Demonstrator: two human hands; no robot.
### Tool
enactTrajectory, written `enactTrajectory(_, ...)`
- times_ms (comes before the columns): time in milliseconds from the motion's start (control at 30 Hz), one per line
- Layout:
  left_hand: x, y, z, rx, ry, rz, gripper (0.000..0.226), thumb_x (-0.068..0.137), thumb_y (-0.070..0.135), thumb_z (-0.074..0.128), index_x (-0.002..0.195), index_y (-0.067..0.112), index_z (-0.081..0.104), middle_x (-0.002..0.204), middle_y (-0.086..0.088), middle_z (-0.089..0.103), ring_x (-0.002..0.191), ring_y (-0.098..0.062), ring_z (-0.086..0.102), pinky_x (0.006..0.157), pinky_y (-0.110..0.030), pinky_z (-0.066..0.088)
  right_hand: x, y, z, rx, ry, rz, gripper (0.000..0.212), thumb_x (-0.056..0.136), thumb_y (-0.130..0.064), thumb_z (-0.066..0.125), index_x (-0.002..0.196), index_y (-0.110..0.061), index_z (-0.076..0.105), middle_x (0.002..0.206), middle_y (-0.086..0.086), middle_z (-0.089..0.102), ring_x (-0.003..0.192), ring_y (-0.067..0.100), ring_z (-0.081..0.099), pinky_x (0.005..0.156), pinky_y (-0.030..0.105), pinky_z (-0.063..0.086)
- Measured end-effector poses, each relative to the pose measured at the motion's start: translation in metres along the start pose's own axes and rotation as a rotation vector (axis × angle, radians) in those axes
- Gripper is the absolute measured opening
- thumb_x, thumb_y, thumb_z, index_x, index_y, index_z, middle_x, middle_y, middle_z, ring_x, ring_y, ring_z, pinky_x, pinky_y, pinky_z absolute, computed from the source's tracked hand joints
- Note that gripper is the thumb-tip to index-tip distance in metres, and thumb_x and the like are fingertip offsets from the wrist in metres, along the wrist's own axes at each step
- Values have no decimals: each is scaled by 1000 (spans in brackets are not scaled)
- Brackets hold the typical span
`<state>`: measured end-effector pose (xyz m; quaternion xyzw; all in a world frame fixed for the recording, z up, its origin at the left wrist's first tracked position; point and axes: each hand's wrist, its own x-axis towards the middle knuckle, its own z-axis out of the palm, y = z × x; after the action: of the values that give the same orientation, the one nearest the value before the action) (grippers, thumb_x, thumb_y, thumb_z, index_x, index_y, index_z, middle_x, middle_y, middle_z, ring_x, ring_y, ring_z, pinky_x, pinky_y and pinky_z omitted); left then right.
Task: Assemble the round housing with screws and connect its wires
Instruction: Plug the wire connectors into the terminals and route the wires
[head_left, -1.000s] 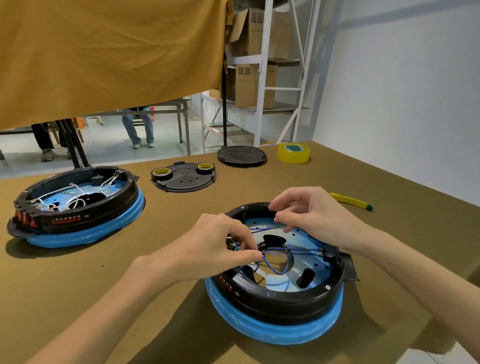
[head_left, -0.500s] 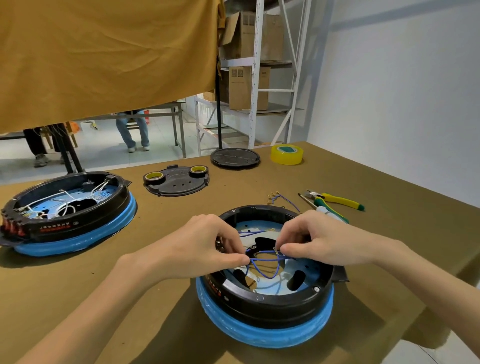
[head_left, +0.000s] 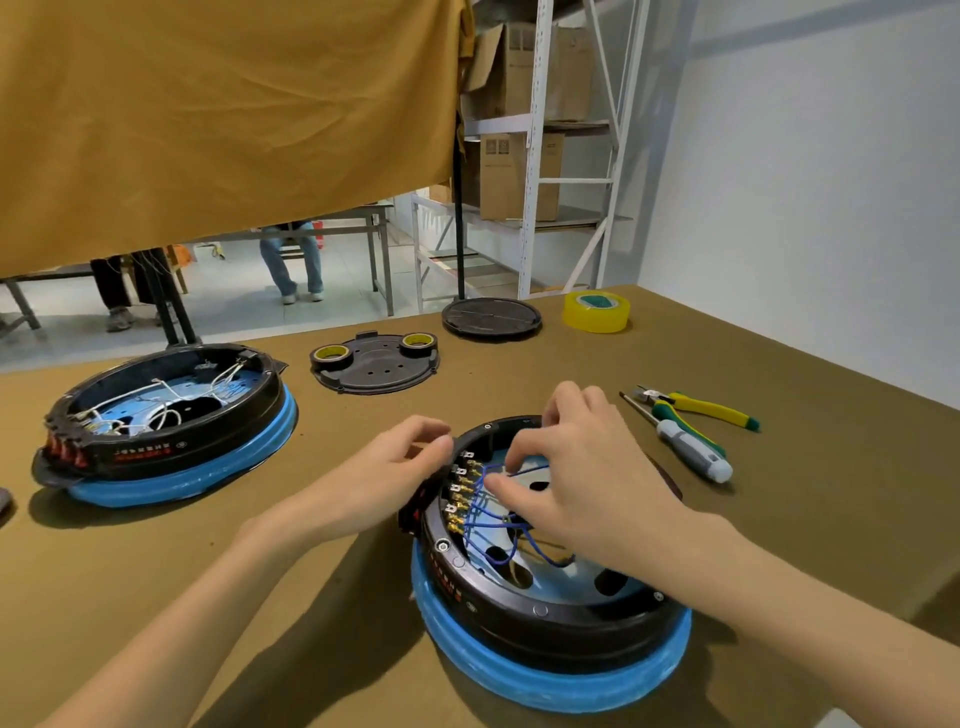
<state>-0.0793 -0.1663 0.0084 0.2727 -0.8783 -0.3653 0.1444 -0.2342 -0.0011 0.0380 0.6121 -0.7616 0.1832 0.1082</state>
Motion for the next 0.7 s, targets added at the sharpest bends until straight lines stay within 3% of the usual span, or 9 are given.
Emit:
enactTrajectory(100, 2, -1, 14, -167, -63, -34, 37, 109, 48, 34, 139, 33, 49, 125, 17, 62, 110, 7, 60, 90, -14, 48, -6, -2, 3, -35, -10, 30, 37, 91, -64, 58, 107, -33, 72, 131, 3, 48, 128, 23, 38, 103, 36, 33)
enactTrajectory(200, 4, -4, 23, -300, -60, -11, 38, 112, 42, 30, 128, 27, 61, 117, 2, 73, 111, -12, 68, 101, -37, 51, -2, -7, 1, 274, -128, 3, 24, 92, -53, 66, 95, -31, 75, 132, -4, 50, 130, 13, 40, 108, 33, 33)
enactTrajectory(267, 3, -6, 25, -324, -26, 12, 41, 113, 39, 28, 124, 29, 66, 114, 1, 74, 109, -15, 69, 103, -42, 50, 1, -13, 3, 325, -226, -46, 20, 92, -48, 69, 92, -30, 77, 134, -5, 50, 128, 9, 39, 109, 32, 32)
enactTrajectory(500, 5, -14, 29, -330, -14, 32, 42, 114, 38, 26, 124, 33, 67, 116, 3, 73, 112, -15, 67, 108, -42, 46, 8, -20, 15, 301, -251, -99, 13, 92, -37, 72, 95, -29, 81, 135, -4, 48, 130, 12, 36, 110, 33, 31)
enactTrajectory(600, 5, -13, 32, -324, -14, 44, 41, 113, 42, 24, 125, 40, 63, 120, 13, 71, 114, -3, 64, 106, -32, 44, 10, -21, 19, 331, -231, -84, 10, 92, -34, 73, 92, -28, 81, 132, -5, 48, 128, 11, 36, 110, 35, 34)
enactTrajectory(700, 5, -17, 34, -284, -34, 28, 44, 111, 51, 21, 148, 46, 44, 151, 25, 49, 138, 9, 40, 119, -24, 27, 13, -22, 21, 341, -225, -67, 8, 91, -31, 75, 89, -27, 81, 128, -5, 49, 124, 11, 36, 108, 36, 36)
